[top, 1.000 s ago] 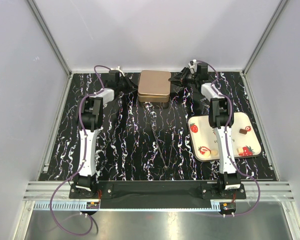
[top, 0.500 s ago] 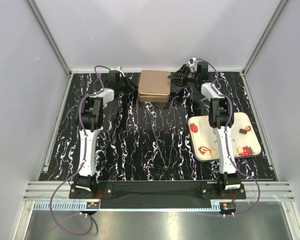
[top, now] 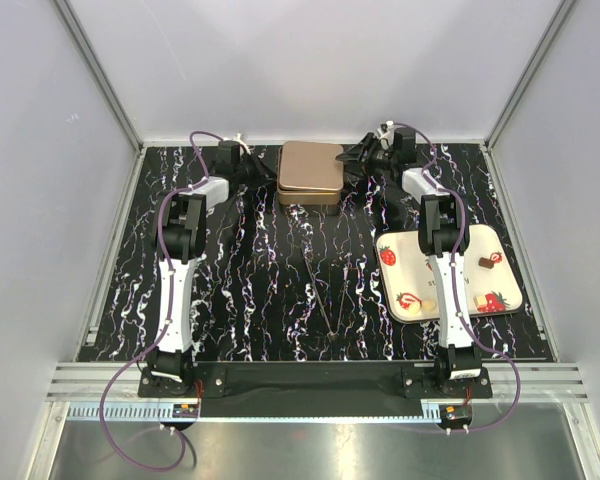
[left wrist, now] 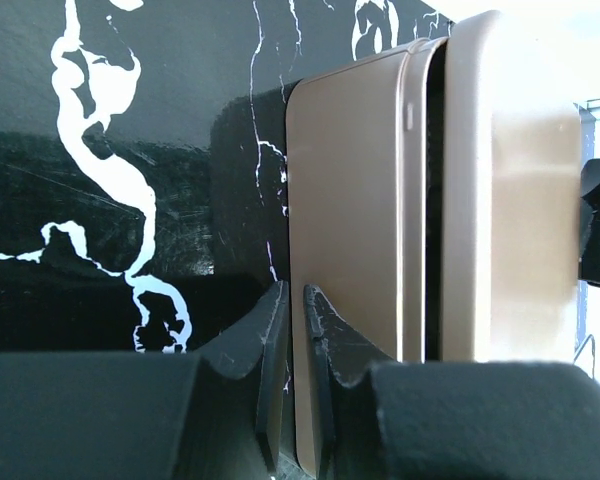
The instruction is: Pack the chocolate
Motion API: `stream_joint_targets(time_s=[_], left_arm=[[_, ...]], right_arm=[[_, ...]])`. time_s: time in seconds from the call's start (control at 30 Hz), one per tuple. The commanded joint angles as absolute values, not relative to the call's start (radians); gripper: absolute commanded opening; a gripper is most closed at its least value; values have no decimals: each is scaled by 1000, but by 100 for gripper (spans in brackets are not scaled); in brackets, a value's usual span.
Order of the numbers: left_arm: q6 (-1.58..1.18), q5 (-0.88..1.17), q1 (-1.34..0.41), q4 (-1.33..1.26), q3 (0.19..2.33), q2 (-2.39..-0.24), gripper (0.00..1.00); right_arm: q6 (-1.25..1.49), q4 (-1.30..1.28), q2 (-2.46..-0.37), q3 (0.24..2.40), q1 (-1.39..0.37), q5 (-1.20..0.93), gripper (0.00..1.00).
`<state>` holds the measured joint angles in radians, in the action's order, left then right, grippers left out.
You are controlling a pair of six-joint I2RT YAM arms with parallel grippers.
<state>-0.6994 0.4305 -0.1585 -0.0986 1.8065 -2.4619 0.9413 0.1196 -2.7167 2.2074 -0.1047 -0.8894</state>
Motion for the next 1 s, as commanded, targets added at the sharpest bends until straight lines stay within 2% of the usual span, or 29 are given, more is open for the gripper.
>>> stream_joint_targets(time_s=[0.0, 0.47, 0.97], left_arm=[[-692, 485, -179, -137, 1835, -2381, 17], [-678, 483, -176, -133, 1830, -2378, 17], [-670, 483, -175, -124, 1825, -2361, 17]], right_arm=[[914, 109, -2626, 2201, -123, -865, 57], [931, 169, -2612, 2194, -124, -856, 54], [858, 66, -2539, 2141, -124, -730, 58]])
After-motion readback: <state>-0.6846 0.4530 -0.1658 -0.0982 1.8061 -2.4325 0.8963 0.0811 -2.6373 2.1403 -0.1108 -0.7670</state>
